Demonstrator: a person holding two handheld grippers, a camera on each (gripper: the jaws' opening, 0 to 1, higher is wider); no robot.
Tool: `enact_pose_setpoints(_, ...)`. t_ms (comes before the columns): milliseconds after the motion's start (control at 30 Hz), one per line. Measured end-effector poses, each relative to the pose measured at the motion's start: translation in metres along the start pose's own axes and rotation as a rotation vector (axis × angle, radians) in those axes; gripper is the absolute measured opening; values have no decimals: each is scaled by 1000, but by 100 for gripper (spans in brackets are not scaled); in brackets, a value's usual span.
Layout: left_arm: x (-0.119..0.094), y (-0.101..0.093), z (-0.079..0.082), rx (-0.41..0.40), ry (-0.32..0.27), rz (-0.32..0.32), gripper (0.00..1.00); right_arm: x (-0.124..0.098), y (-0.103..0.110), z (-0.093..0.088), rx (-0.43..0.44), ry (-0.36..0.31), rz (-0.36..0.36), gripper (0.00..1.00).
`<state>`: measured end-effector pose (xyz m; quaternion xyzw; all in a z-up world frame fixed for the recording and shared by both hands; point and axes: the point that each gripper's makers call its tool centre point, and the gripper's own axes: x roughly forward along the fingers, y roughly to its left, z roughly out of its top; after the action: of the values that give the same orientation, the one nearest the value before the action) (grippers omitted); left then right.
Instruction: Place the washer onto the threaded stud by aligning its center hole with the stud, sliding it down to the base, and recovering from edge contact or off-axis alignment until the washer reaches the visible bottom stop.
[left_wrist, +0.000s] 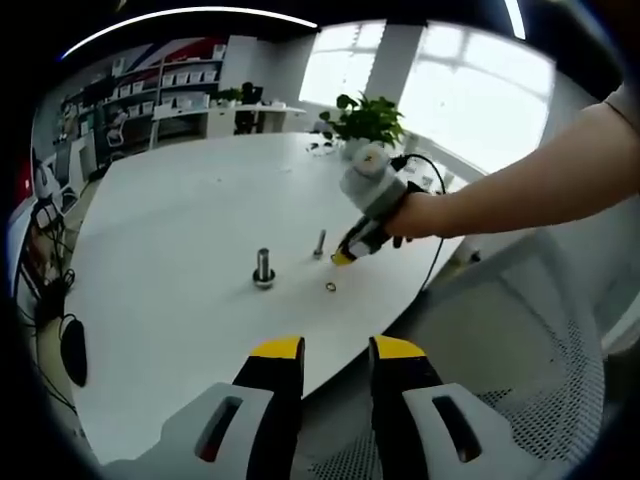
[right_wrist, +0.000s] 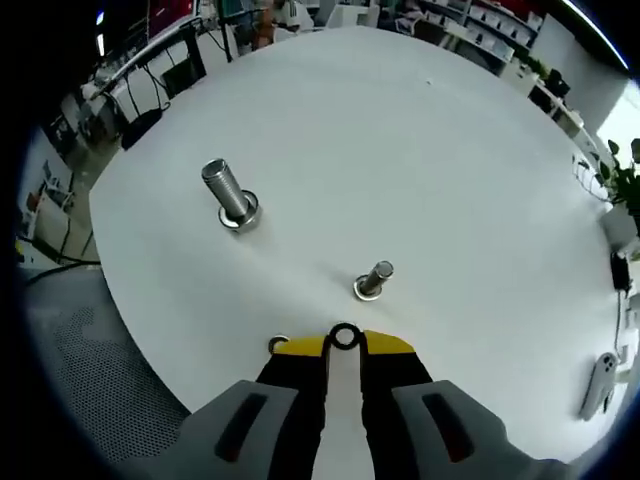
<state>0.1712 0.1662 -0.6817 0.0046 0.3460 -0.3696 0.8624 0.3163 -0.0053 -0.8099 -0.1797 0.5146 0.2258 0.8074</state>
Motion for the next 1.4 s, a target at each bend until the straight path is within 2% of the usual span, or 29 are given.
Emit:
enact_pose_setpoints(100,0,1,-1,-7,5,1,24,-6,-1,4,35,-40,3,13)
enact_pose_setpoints(233,0,1,0,-11,-2,3,24,-9,-3,3,13,-37,-11,13)
enact_pose_setpoints(400,-1,1,0,-12,-6,4,24,-21,-7,21,5,-96,-22,13)
enact_pose_setpoints(633,-1,1,0,-13,-6,4,24,-33,-5,28,-43,-142,-54,13)
enact_pose_setpoints(733,-1,2,1,-12,-12,7,24,-30,-4,26,-106,-129,-63,13)
enact_pose_setpoints(933,-1,1,0,-10,-8,4,24,-32,-11,38,-61,-155,-68,13)
enact_pose_setpoints(1067,-1,1,1,-8,-10,6,24,-27,-13,44,-82,-145,-74,13)
enact_pose_setpoints(1400,-2,3,0,-11,-6,13,24,-18,-15,45,-91,-118,-77,13)
